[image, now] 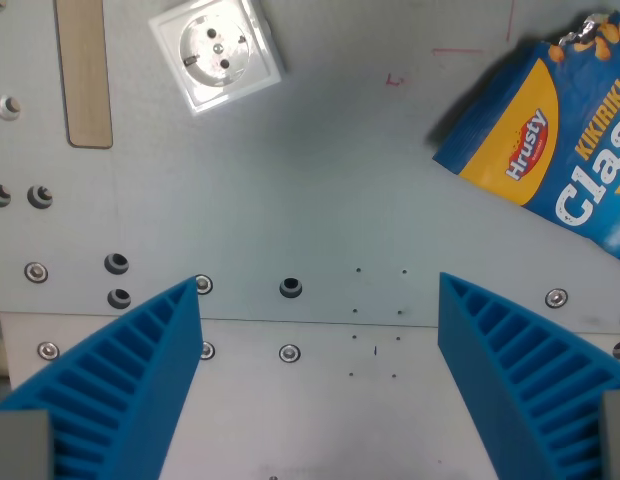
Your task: Rotate around base negative x
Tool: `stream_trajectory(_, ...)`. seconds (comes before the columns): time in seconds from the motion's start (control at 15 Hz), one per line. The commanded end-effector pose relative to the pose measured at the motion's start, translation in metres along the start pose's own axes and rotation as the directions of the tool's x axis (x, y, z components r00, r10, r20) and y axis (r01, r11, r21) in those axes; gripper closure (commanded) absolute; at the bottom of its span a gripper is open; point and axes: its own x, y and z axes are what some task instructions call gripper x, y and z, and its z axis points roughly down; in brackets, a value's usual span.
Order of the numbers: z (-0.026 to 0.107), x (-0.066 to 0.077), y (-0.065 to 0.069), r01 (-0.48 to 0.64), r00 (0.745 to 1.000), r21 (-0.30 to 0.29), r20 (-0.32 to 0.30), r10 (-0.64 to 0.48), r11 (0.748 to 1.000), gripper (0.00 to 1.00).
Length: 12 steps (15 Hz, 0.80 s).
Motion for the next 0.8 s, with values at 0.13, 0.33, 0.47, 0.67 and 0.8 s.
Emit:
stream_trajectory(0.13, -0.0028, -0.0005, 0.0002, -0.002, 1.0, -0.027, -0.004, 0.001, 1.0, 0.0)
stream_trajectory(0.33, -0.0028, -0.0005, 0.0002, -0.002, 1.0, -0.067, 0.0, 0.002, 0.998, 0.0)
stream_trajectory(0.47, -0.0028, -0.0005, 0.0002, -0.003, 1.0, -0.093, 0.002, 0.003, 0.996, 0.0)
stream_trajectory(0.67, -0.0028, -0.0005, 0.0002, -0.003, 1.0, -0.133, 0.006, 0.004, 0.991, 0.0)
stream_trajectory(0.8, -0.0028, -0.0005, 0.0002, -0.003, 1.0, -0.159, 0.008, 0.004, 0.987, 0.0)
